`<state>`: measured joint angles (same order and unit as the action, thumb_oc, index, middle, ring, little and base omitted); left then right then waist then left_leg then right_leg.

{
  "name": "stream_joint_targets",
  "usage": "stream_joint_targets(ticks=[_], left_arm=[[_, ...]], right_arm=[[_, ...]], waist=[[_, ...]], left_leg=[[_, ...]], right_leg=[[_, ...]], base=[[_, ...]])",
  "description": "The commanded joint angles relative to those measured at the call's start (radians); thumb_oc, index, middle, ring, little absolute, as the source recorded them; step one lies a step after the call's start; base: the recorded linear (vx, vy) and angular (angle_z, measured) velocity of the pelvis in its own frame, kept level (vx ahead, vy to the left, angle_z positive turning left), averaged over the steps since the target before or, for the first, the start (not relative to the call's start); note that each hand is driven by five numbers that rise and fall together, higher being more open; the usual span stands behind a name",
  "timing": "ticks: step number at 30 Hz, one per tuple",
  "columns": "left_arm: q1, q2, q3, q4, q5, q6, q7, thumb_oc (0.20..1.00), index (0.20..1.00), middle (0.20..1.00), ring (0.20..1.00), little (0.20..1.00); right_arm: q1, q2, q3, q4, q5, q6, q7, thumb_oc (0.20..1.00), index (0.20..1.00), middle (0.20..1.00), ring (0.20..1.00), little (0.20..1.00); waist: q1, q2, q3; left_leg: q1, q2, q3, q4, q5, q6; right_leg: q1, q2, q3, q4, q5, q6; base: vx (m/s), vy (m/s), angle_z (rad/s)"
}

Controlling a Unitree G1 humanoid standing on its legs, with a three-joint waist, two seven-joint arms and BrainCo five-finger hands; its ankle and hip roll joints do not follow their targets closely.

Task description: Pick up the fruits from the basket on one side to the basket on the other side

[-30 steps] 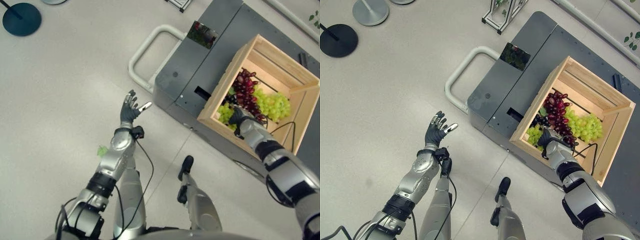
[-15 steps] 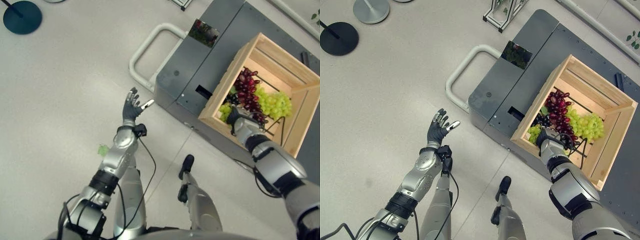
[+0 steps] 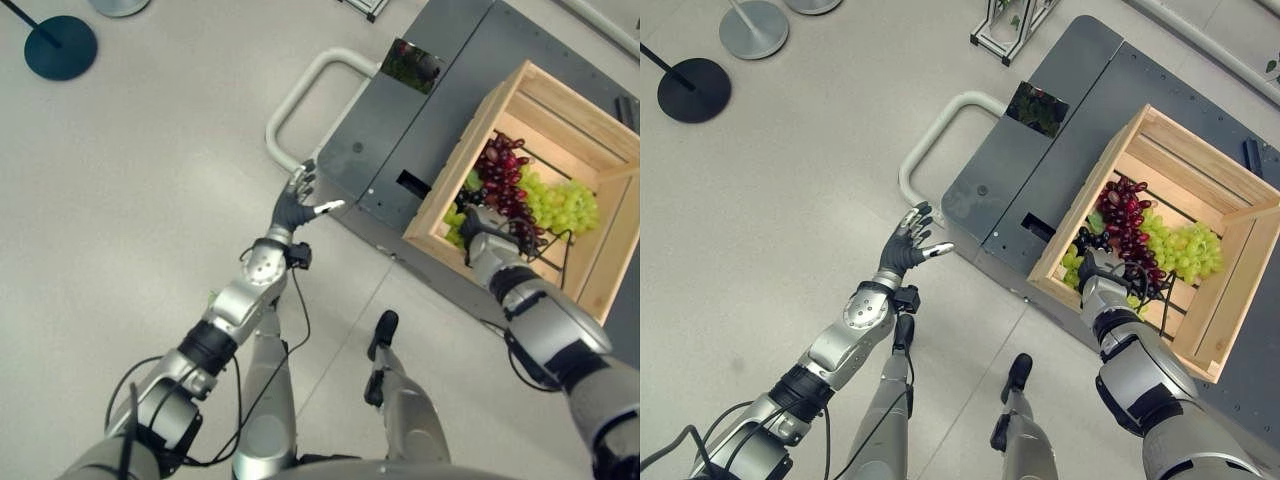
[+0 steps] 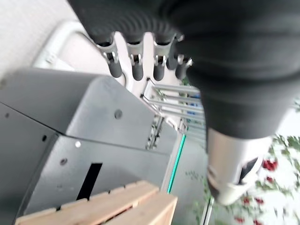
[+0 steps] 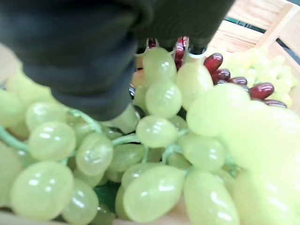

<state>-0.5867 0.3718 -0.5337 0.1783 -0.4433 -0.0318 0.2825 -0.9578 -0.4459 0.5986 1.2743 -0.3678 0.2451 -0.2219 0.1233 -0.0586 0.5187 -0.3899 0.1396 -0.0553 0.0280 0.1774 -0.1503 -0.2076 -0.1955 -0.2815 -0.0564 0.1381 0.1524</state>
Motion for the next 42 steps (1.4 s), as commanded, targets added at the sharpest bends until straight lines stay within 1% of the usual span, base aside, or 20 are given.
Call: stream_joint_targets(ticks=[1, 6, 13, 15, 16, 17, 18, 20, 21, 22, 23, 24, 25, 30, 33, 36, 42], left_arm=[[-0.044, -0.042, -0.022, -0.063, 0.064, -0.032, -0.028, 1.0, 1.0, 1.0, 1.0, 1.0], [-0.045, -0.049, -0.03, -0.059, 0.062, -0.034, -0.032, 1.0, 1.0, 1.0, 1.0, 1.0], [-0.026, -0.051, -0.019, -0.045, 0.074, -0.028, -0.028, 1.0, 1.0, 1.0, 1.0, 1.0], [-0.015, -0.05, -0.008, -0.038, 0.074, -0.027, -0.022, 1.0, 1.0, 1.0, 1.0, 1.0], [-0.014, -0.05, -0.009, -0.039, 0.073, -0.027, -0.022, 1.0, 1.0, 1.0, 1.0, 1.0], [-0.01, -0.045, 0.003, -0.019, 0.082, -0.019, -0.015, 1.0, 1.0, 1.0, 1.0, 1.0], [-0.01, -0.043, 0.001, -0.011, 0.086, -0.019, -0.015, 1.0, 1.0, 1.0, 1.0, 1.0], [-0.01, -0.043, 0.0, -0.01, 0.086, -0.02, -0.015, 1.0, 1.0, 1.0, 1.0, 1.0], [-0.01, -0.03, -0.015, -0.001, 0.097, -0.018, -0.023, 1.0, 1.0, 1.0, 1.0, 1.0], [-0.013, -0.03, -0.014, 0.0, 0.096, -0.018, -0.023, 1.0, 1.0, 1.0, 1.0, 1.0], [-0.013, -0.035, -0.023, -0.011, 0.089, -0.031, -0.02, 1.0, 1.0, 1.0, 1.0, 1.0], [-0.005, -0.027, -0.017, -0.025, 0.091, -0.031, -0.017, 1.0, 1.0, 1.0, 1.0, 1.0], [0.004, -0.023, 0.005, -0.035, 0.089, -0.032, -0.013, 1.0, 1.0, 1.0, 1.0, 1.0], [0.041, -0.025, 0.051, -0.034, 0.096, -0.025, -0.002, 1.0, 1.0, 1.0, 1.0, 1.0], [0.058, -0.026, 0.076, -0.035, 0.102, -0.028, 0.005, 1.0, 1.0, 1.0, 1.0, 1.0], [0.08, -0.026, 0.103, -0.034, 0.101, -0.028, 0.007, 1.0, 1.0, 1.0, 1.0, 1.0], [0.115, -0.024, 0.125, -0.042, 0.102, -0.025, -0.006, 1.0, 1.0, 1.0, 1.0, 1.0]], right_arm=[[0.096, 0.114, -0.013, -0.004, 0.11, -0.063, 0.047, 0.2, 0.2, 0.2, 0.2, 0.2], [0.124, 0.126, -0.047, -0.02, 0.168, -0.081, 0.016, 0.2, 0.2, 0.2, 0.2, 0.2], [0.228, 0.159, -0.13, -0.098, 0.322, -0.13, -0.034, 0.2, 0.2, 0.2, 0.2, 0.2], [0.28, 0.167, -0.173, -0.178, 0.396, -0.158, -0.061, 0.2, 0.2, 0.2, 0.2, 0.2], [0.281, 0.166, -0.174, -0.179, 0.396, -0.157, -0.062, 0.2, 0.2, 0.2, 0.2, 0.2], [0.328, 0.172, -0.194, -0.315, 0.415, -0.179, -0.081, 0.2, 0.2, 0.2, 0.2, 0.2], [0.33, 0.175, -0.204, -0.348, 0.438, -0.187, -0.096, 0.2, 0.2, 0.2, 0.2, 0.2], [0.331, 0.175, -0.204, -0.349, 0.438, -0.186, -0.096, 0.2, 0.2, 0.2, 0.2, 0.2], [0.262, 0.133, -0.269, -0.415, 0.582, -0.228, -0.104, 0.2, 0.2, 0.2, 0.2, 0.2], [0.258, 0.132, -0.269, -0.414, 0.583, -0.229, -0.103, 0.2, 0.2, 0.2, 0.2, 0.2], [0.261, 0.129, -0.284, -0.4, 0.625, -0.241, -0.124, 0.2, 0.2, 0.2, 0.2, 0.2], [0.296, 0.125, -0.3, -0.444, 0.638, -0.242, -0.132, 0.2, 0.2, 0.2, 0.2, 0.2], [0.336, 0.106, -0.334, -0.502, 0.672, -0.26, -0.127, 0.2, 0.2, 0.2, 0.2, 0.2], [0.445, 0.04, -0.43, -0.721, 0.686, -0.284, -0.146, 0.2, 0.2, 0.2, 0.2, 0.2], [0.489, 0.015, -0.482, -0.797, 0.675, -0.3, -0.16, 0.2, 0.2, 0.2, 0.2, 0.2], [0.528, 0.0, -0.529, -0.859, 0.677, -0.315, -0.167, 0.2, 0.2, 0.2, 0.2, 0.2], [0.558, 0.002, -0.553, -0.888, 0.687, -0.319, -0.155, 0.2, 0.2, 0.2, 0.2, 0.2]], waist=[[0.004, 0.039, 0.001], [-0.003, 0.047, 0.001], [-0.022, 0.053, 0.001], [-0.034, 0.052, 0.001], [-0.033, 0.052, 0.001], [-0.055, 0.045, 0.001], [-0.059, 0.044, 0.001], [-0.058, 0.044, 0.001], [-0.062, 0.044, 0.001], [-0.062, 0.045, 0.001], [-0.061, 0.047, 0.001], [-0.062, 0.048, 0.001], [-0.07, 0.045, 0.001], [-0.093, 0.036, 0.001], [-0.104, 0.036, 0.001], [-0.118, 0.037, 0.001], [-0.126, 0.044, 0.001]], left_leg=[[-0.056, -0.029, 0.007, 0.06, -0.087, 0.015], [-0.062, -0.029, 0.008, 0.061, -0.085, 0.015], [-0.066, -0.031, 0.016, 0.062, -0.085, 0.017], [-0.066, -0.03, 0.019, 0.062, -0.085, 0.018], [-0.066, -0.03, 0.02, 0.062, -0.086, 0.018], [-0.067, -0.028, 0.023, 0.062, -0.085, 0.018], [-0.066, -0.028, 0.025, 0.063, -0.085, 0.019], [-0.066, -0.028, 0.026, 0.063, -0.085, 0.019], [-0.057, -0.028, 0.029, 0.064, -0.09, 0.018], [-0.063, -0.028, 0.028, 0.064, -0.086, 0.019], [-0.064, -0.029, 0.029, 0.064, -0.085, 0.019], [-0.064, -0.03, 0.032, 0.063, -0.085, 0.019], [-0.064, -0.029, 0.034, 0.063, -0.085, 0.019], [-0.052, -0.027, 0.042, 0.065, -0.086, 0.017], [-0.045, -0.025, 0.049, 0.066, -0.087, 0.016], [-0.029, -0.024, 0.059, 0.065, -0.089, 0.016], [-0.013, -0.026, 0.068, 0.072, -0.098, 0.021]], right_leg=[[-0.059, -0.068, 0.056, 0.175, -0.205, 0.044], [-0.068, -0.068, 0.06, 0.175, -0.203, 0.042], [-0.077, -0.069, 0.067, 0.179, -0.203, 0.043], [-0.085, -0.069, 0.072, 0.182, -0.203, 0.042], [-0.084, -0.069, 0.073, 0.182, -0.204, 0.042], [-0.091, -0.071, 0.078, 0.183, -0.203, 0.041], [-0.091, -0.072, 0.08, 0.184, -0.204, 0.04], [-0.092, -0.072, 0.081, 0.185, -0.204, 0.04], [-0.087, -0.073, 0.083, 0.188, -0.209, 0.039], [-0.092, -0.072, 0.083, 0.187, -0.204, 0.039], [-0.092, -0.072, 0.082, 0.187, -0.204, 0.039], [-0.095, -0.072, 0.083, 0.19, -0.205, 0.039], [-0.099, -0.072, 0.085, 0.192, -0.205, 0.039], [-0.097, -0.073, 0.092, 0.197, -0.208, 0.038], [-0.094, -0.073, 0.098, 0.199, -0.208, 0.038], [-0.084, -0.074, 0.107, 0.198, -0.208, 0.039], [-0.084, -0.078, 0.122, 0.206, -0.207, 0.039]], base=[[0.0, 0.0, 0.0], [-0.01, 0.005, -0.04], [0.0, 0.005, -0.02], [0.0, 0.004, -0.02], [0.0, 0.011, -0.11], [0.0, 0.013, -0.1], [0.0, 0.013, -0.07], [0.0, -0.001, -0.09], [-0.01, -0.002, -0.15], [-0.01, -0.012, -0.14], [0.0, 0.0, 0.0], [0.0, 0.0, 0.0], [0.0, 0.0, 0.0], [-0.01, -0.007, -0.02], [-0.01, -0.009, -0.02], [-0.02, -0.01, -0.02], [-0.01, 0.0, -0.12]])
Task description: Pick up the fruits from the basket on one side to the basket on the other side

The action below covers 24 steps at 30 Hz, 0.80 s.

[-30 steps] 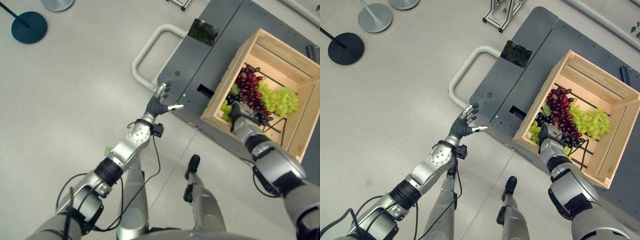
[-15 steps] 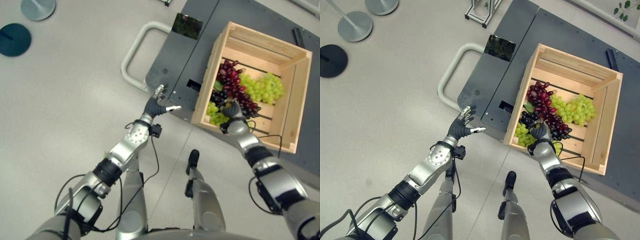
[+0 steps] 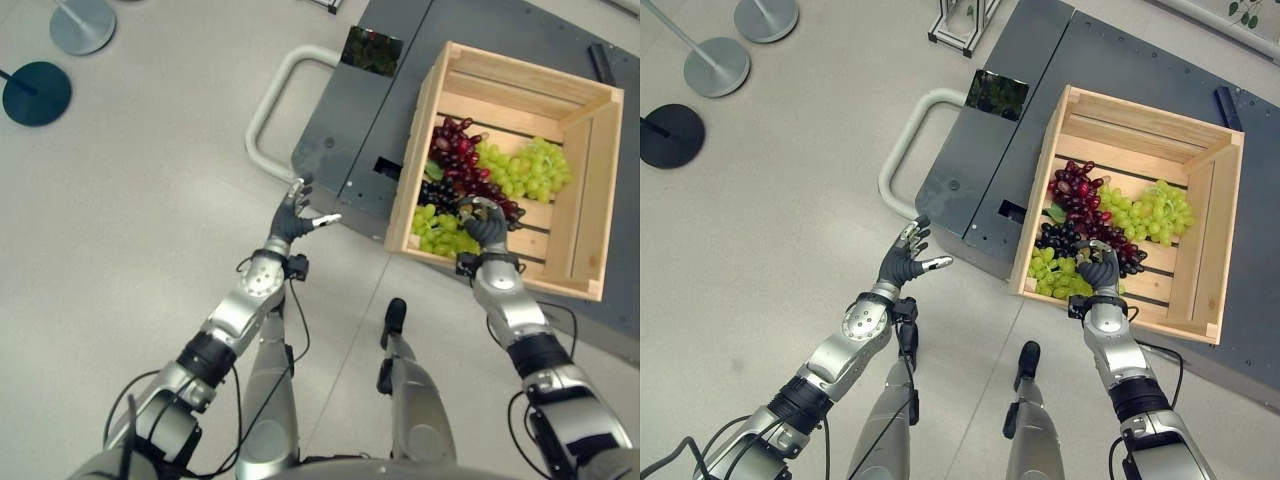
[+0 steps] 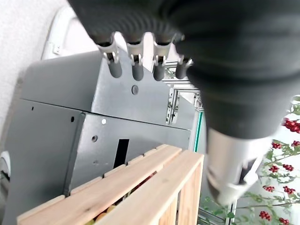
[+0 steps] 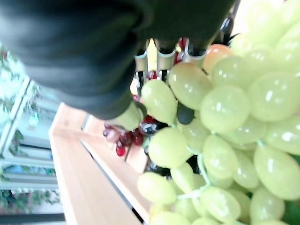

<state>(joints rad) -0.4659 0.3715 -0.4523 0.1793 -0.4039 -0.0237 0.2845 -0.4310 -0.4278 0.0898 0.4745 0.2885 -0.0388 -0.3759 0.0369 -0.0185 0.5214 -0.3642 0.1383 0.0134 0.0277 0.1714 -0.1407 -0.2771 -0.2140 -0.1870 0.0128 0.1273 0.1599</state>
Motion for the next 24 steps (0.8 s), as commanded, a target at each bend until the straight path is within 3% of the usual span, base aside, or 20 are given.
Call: stream_joint_targets(ticks=[1, 9, 24], left_arm=[[-0.001, -0.024, 0.045, -0.043, 0.064, -0.033, -0.011, 1.0, 1.0, 1.0, 1.0, 1.0], [0.021, -0.023, 0.056, -0.055, 0.086, -0.023, -0.025, 1.0, 1.0, 1.0, 1.0, 1.0], [0.051, -0.04, 0.074, -0.05, 0.11, -0.019, -0.036, 1.0, 1.0, 1.0, 1.0, 1.0]], right_arm=[[0.034, -0.013, -0.046, -0.092, 0.033, -0.036, -0.001, 0.2, 0.2, 0.2, 0.2, 0.2], [0.071, 0.013, -0.093, -0.191, 0.092, -0.072, 0.005, 0.2, 0.2, 0.2, 0.2, 0.2], [0.057, -0.025, -0.183, -0.348, 0.129, -0.132, -0.019, 0.2, 0.2, 0.2, 0.2, 0.2]], waist=[[-0.042, 0.006, -0.001], [-0.056, 0.014, -0.001], [-0.064, 0.003, -0.001]], left_leg=[[-0.037, -0.025, 0.001, 0.074, -0.093, 0.012], [-0.027, -0.025, 0.007, 0.085, -0.103, 0.015], [-0.008, -0.022, 0.008, 0.082, -0.106, 0.011]], right_leg=[[-0.015, -0.059, 0.029, 0.138, -0.197, 0.032], [-0.018, -0.061, 0.039, 0.149, -0.201, 0.031], [-0.004, -0.059, 0.042, 0.146, -0.201, 0.03]], base=[[0.0, -0.001, -0.1], [0.0, -0.001, -0.02], [0.0, -0.001, 0.0]])
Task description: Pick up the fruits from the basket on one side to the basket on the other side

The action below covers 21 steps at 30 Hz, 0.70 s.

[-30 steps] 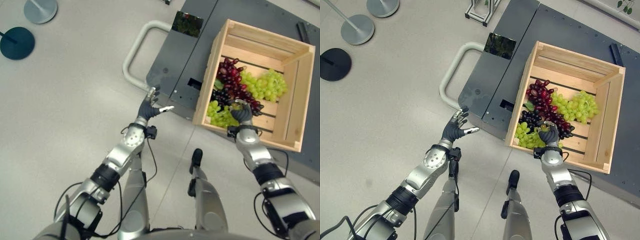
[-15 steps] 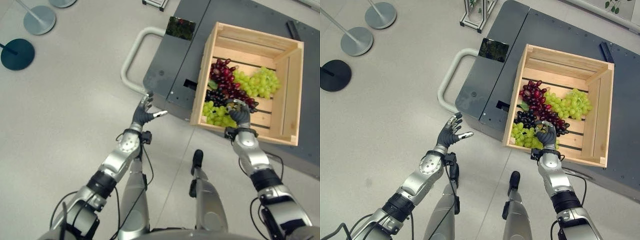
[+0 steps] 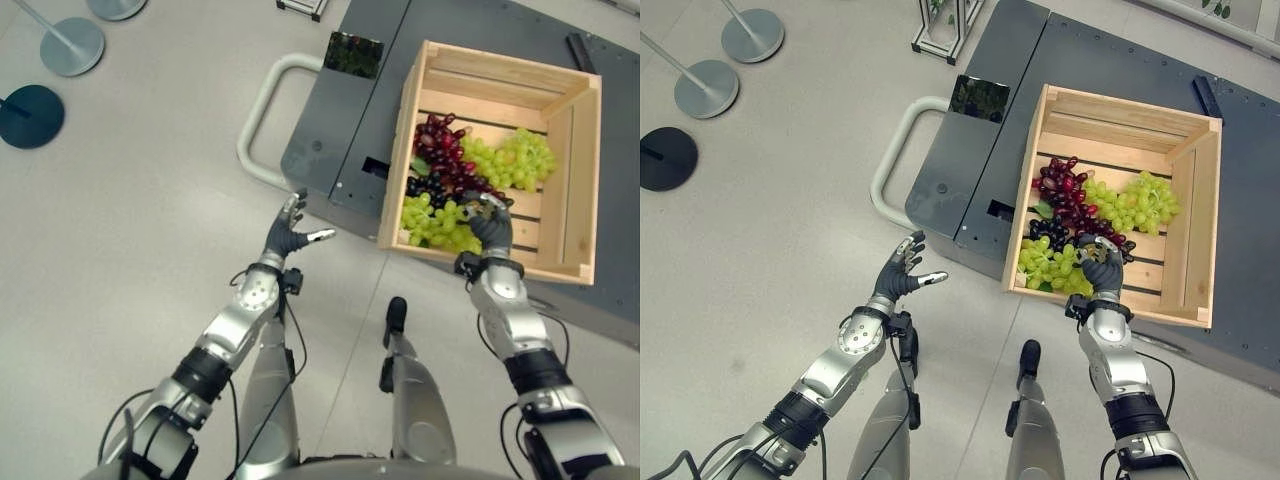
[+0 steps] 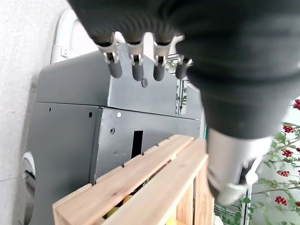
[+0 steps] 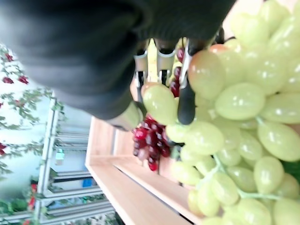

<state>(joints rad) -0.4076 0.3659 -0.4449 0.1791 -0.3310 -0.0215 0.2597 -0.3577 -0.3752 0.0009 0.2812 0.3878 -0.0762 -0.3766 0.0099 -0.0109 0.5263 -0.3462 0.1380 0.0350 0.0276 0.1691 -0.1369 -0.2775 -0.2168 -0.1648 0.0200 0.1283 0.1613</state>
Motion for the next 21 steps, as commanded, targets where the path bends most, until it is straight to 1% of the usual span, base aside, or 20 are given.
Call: stream_joint_targets(ticks=[1, 4, 5, 11, 13, 21], left_arm=[[-0.005, -0.036, 0.067, -0.045, 0.038, -0.021, -0.011, 1.0, 1.0, 1.0, 1.0, 1.0], [-0.004, -0.037, 0.067, -0.036, 0.041, -0.02, -0.013, 1.0, 1.0, 1.0, 1.0, 1.0], [-0.002, -0.037, 0.065, -0.031, 0.041, -0.019, -0.017, 1.0, 1.0, 1.0, 1.0, 1.0], [0.001, -0.036, 0.068, -0.01, 0.062, -0.014, -0.023, 1.0, 1.0, 1.0, 1.0, 1.0], [0.0, -0.036, 0.067, -0.005, 0.065, -0.013, -0.023, 1.0, 1.0, 1.0, 1.0, 1.0], [-0.017, -0.038, 0.085, -0.024, 0.08, -0.022, -0.01, 1.0, 1.0, 1.0, 1.0, 1.0]], right_arm=[[-0.021, -0.083, -0.101, -0.162, 0.03, -0.1, -0.021, 0.2, 0.2, 0.2, 0.2, 0.2], [-0.03, -0.09, -0.108, -0.176, 0.038, -0.107, -0.019, 0.2, 0.2, 0.2, 0.2, 0.2], [-0.041, -0.107, -0.118, -0.19, 0.04, -0.114, -0.022, 0.2, 0.2, 0.2, 0.2, 0.2], [-0.068, -0.142, -0.126, -0.236, 0.04, -0.123, -0.015, 0.2, 0.2, 0.2, 0.2, 0.2], [-0.074, -0.149, -0.124, -0.245, 0.039, -0.122, -0.013, 0.2, 0.2, 0.2, 0.2, 0.2], [-0.125, -0.233, -0.107, -0.275, 0.018, -0.095, 0.019, 0.2, 0.2, 0.2, 0.2, 0.2]], waist=[[-0.037, -0.006, -0.006], [-0.037, -0.007, -0.006], [-0.037, -0.01, -0.006], [-0.036, -0.014, -0.006], [-0.036, -0.015, -0.006], [-0.033, -0.029, -0.009]], left_leg=[[-0.026, -0.021, -0.014, 0.082, -0.104, 0.007], [-0.023, -0.021, -0.013, 0.082, -0.105, 0.007], [-0.022, -0.021, -0.014, 0.083, -0.105, 0.007], [-0.021, -0.022, -0.012, 0.09, -0.109, 0.008], [-0.02, -0.022, -0.013, 0.09, -0.109, 0.008], [-0.011, -0.019, -0.012, 0.093, -0.112, 0.007]], right_leg=[[-0.002, -0.057, 0.02, 0.138, -0.202, 0.03], [0.001, -0.057, 0.02, 0.138, -0.202, 0.03], [0.004, -0.056, 0.02, 0.137, -0.202, 0.031], [0.007, -0.058, 0.02, 0.138, -0.201, 0.032], [0.008, -0.058, 0.02, 0.138, -0.202, 0.032], [0.021, -0.054, 0.021, 0.138, -0.202, 0.031]], base=[[0.0, 0.0, 0.0], [0.0, 0.0, 0.0], [0.0, 0.0, 0.0], [0.0, 0.0, 0.0], [0.0, 0.0, 0.0], [0.0, 0.0, 0.0]])
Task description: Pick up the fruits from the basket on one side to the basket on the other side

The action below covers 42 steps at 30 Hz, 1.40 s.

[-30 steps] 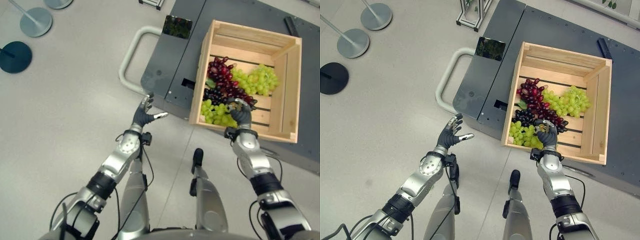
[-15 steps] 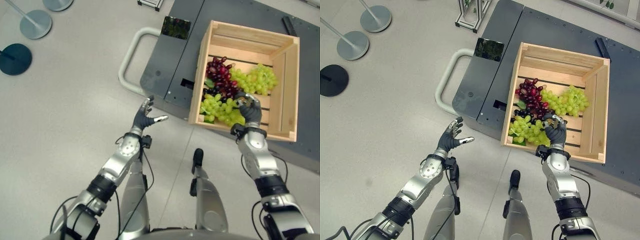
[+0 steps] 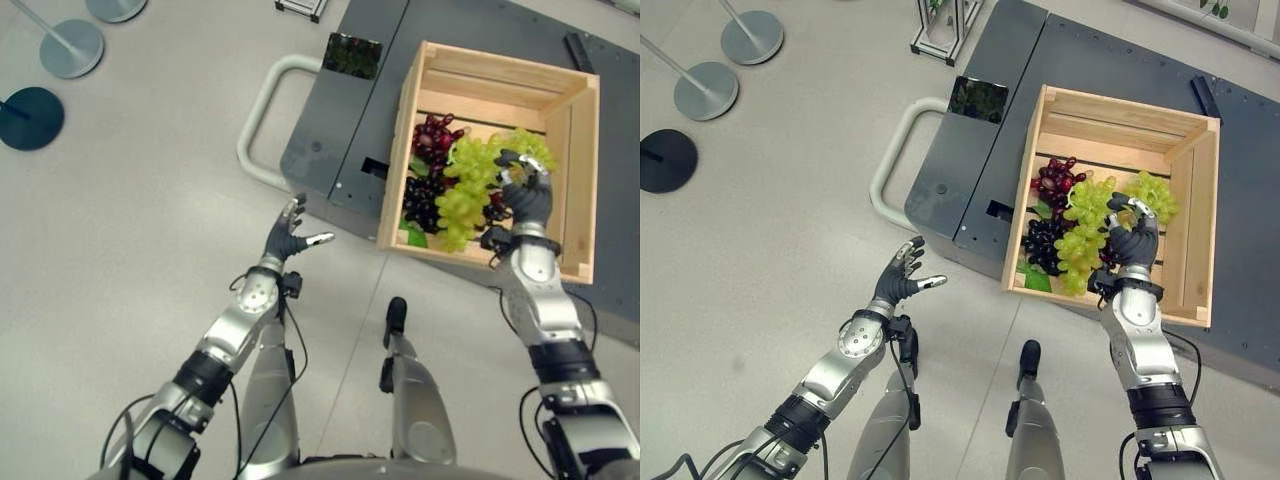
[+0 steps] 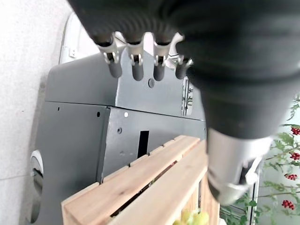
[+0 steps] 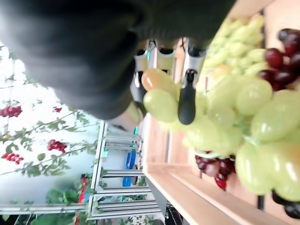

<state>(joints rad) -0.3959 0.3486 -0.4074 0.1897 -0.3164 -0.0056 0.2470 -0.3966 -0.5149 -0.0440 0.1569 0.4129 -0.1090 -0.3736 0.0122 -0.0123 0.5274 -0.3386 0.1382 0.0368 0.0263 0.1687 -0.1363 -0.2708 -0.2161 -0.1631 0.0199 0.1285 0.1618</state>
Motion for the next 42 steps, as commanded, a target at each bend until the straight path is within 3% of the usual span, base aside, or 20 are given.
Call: stream_joint_targets(ticks=[1, 7, 14, 24, 31, 36, 42], left_arm=[[-0.031, -0.021, 0.046, -0.037, 0.064, -0.038, 0.002, 1.0, 1.0, 1.0, 1.0, 1.0], [-0.095, -0.037, 0.013, -0.033, 0.011, -0.049, 0.005, 1.0, 1.0, 1.0, 1.0, 1.0], [-0.247, -0.086, -0.094, 0.067, -0.115, -0.048, -0.004, 1.0, 1.0, 1.0, 1.0, 1.0], [-0.39, -0.123, -0.141, 0.161, -0.178, -0.06, 0.032, 1.0, 1.0, 1.0, 1.0, 1.0], [-0.413, -0.155, -0.137, 0.191, -0.239, -0.078, 0.06, 1.0, 1.0, 1.0, 1.0, 1.0], [-0.447, -0.234, -0.148, 0.296, -0.394, -0.093, 0.066, 1.0, 1.0, 1.0, 1.0, 1.0], [-0.493, -0.253, -0.15, 0.332, -0.391, -0.111, 0.088, 1.0, 1.0, 1.0, 1.0, 1.0]], right_arm=[[-0.097, -0.107, -0.057, -0.153, -0.009, -0.059, 0.019, 0.2, 0.2, 0.2, 0.2, 0.2], [-0.18, -0.15, 0.011, -0.139, 0.016, -0.046, 0.035, 0.2, 0.2, 0.2, 0.2, 0.2], [-0.329, -0.155, 0.162, -0.09, 0.057, -0.017, 0.06, 0.2, 0.2, 0.2, 0.2, 0.2], [-0.494, -0.143, 0.315, -0.049, 0.091, 0.007, 0.082, 0.2, 0.2, 0.2, 0.2, 0.2], [-0.53, -0.087, 0.361, -0.034, 0.103, 0.015, 0.08, 0.2, 0.2, 0.2, 0.2, 0.2], [-0.576, 0.003, 0.43, 0.026, 0.122, 0.025, 0.075, 0.2, 0.2, 0.2, 0.2, 0.2], [-0.595, 0.069, 0.472, 0.047, 0.149, 0.015, 0.071, 0.2, 0.2, 0.2, 0.2, 0.2]], waist=[[-0.034, -0.03, -0.012], [-0.036, -0.041, -0.028], [-0.044, -0.049, -0.05], [-0.053, -0.053, -0.071], [-0.055, -0.054, -0.083], [-0.059, -0.057, -0.1], [-0.062, -0.063, -0.109]], left_leg=[[-0.018, -0.019, -0.014, 0.095, -0.112, 0.006], [-0.012, -0.016, -0.012, 0.099, -0.116, 0.005], [-0.002, -0.012, -0.008, 0.105, -0.118, 0.004], [0.006, -0.008, -0.007, 0.108, -0.119, 0.001], [0.012, -0.006, -0.007, 0.115, -0.123, 0.002], [0.015, -0.003, -0.005, 0.116, -0.122, 0.0], [0.013, 0.001, -0.004, 0.122, -0.125, -0.002]], right_leg=[[0.015, -0.056, 0.018, 0.138, -0.202, 0.03], [0.019, -0.055, 0.022, 0.141, -0.203, 0.031], [0.024, -0.052, 0.028, 0.143, -0.203, 0.031], [0.026, -0.048, 0.035, 0.148, -0.203, 0.028], [0.03, -0.046, 0.037, 0.154, -0.206, 0.025], [0.034, -0.043, 0.039, 0.152, -0.205, 0.023], [0.03, -0.042, 0.044, 0.153, -0.206, 0.021]], base=[[0.0, 0.0, 0.0], [0.0, 0.0, 0.0], [0.0, -0.001, -0.02], [0.0, -0.001, -0.01], [0.0, 0.0, 0.0], [0.0, 0.0, 0.0], [0.0, 0.0, 0.0]])
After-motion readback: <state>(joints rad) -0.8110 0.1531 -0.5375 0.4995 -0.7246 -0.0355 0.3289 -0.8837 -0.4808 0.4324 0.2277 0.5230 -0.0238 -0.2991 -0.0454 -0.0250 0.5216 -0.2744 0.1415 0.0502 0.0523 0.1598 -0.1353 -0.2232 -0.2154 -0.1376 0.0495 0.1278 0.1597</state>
